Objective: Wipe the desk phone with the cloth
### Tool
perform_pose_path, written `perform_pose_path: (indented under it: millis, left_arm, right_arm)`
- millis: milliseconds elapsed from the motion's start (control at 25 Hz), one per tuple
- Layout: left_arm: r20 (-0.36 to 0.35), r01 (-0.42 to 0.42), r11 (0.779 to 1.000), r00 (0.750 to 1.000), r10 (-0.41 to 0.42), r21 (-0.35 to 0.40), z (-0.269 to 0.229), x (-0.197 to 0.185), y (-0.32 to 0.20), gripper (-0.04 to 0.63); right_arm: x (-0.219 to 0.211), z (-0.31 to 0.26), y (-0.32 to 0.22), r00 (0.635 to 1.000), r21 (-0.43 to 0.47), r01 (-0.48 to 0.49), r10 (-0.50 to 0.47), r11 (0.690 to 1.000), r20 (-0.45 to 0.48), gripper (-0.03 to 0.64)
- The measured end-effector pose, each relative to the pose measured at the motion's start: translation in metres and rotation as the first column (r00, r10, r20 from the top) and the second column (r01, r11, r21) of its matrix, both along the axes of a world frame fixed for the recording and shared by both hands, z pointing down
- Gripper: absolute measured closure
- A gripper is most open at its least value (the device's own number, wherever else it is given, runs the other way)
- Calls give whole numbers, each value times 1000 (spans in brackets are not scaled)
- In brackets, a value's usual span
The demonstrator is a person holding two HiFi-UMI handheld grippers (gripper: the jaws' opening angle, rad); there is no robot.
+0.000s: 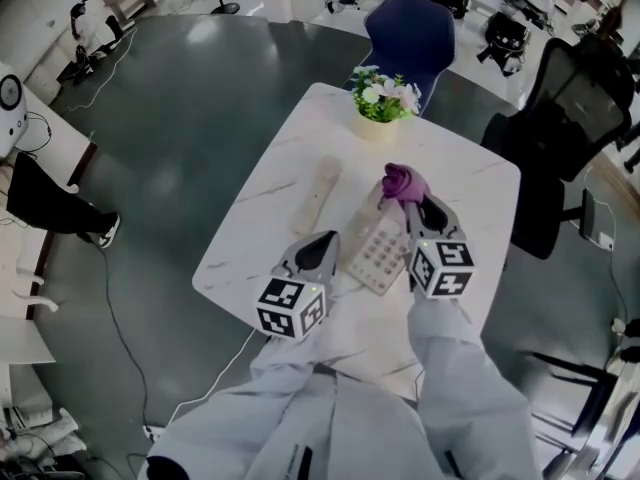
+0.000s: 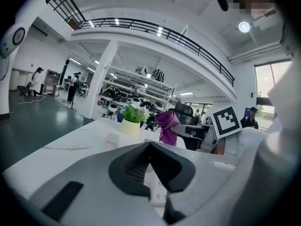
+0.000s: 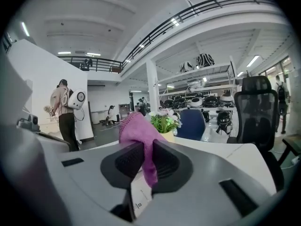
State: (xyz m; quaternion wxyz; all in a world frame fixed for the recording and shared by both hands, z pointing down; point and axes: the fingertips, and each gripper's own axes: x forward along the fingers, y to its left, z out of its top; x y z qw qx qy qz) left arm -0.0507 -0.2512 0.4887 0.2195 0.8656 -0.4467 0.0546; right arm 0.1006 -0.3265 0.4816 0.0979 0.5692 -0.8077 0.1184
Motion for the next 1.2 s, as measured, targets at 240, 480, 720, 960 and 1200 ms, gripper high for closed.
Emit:
perform_pose_path:
  millis: [240, 480, 720, 960, 1200]
  left_arm:
    - [3, 11, 1000, 1000, -11, -20, 9, -3, -3, 597]
    - [5, 24, 999, 1000, -24, -35, 14, -7, -2, 597]
    - [5, 37, 999, 999, -36, -40, 16, -12, 1, 597]
    - [6, 40, 998, 999, -40, -44, 17, -15, 4, 597]
    - [5, 41, 998, 999, -41, -44, 16, -16, 7, 597]
  right_arm:
    - [-8, 28, -9, 999, -81, 23, -26, 996, -44, 581]
    - [-22, 48, -13, 997, -169, 50, -59, 984, -44, 581]
    - [-32, 66, -10, 995, -247, 76, -88, 966, -39, 581]
    - [-35, 71, -11, 996, -293, 63, -77, 954, -37, 581]
    - [-40, 74, -7, 995, -324, 80, -95, 943, -33, 580]
